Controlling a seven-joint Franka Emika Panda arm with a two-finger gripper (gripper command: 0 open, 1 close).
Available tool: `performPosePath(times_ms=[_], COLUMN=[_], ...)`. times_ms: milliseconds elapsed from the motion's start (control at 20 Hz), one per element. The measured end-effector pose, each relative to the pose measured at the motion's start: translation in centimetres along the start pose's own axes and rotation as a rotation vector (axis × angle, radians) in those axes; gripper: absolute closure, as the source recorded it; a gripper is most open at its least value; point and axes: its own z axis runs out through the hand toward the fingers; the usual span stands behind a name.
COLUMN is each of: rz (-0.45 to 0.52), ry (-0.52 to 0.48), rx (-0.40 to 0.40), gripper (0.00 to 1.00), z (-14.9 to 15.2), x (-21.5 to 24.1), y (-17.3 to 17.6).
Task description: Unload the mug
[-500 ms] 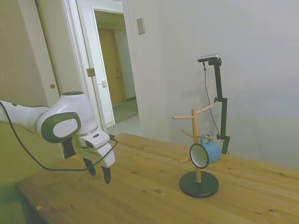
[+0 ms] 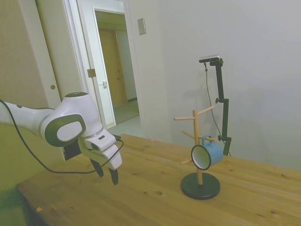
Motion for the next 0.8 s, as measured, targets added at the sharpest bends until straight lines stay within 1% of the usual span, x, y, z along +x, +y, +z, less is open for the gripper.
performPosePath(times_ms=[200,500,650,800], rz=[0.082,0.174,0.208,0.215], ry=[0.083,0.123,0.165,0.229], rx=[0.044,0.055,0.079,0.124], gripper=[0.0,0.0,0.0,0.0], z=[-0.1,0.0,-0.6,-0.8], x=[3.9,9.7,11.9,13.3], y=[2.7,8.3,10.9,11.7])
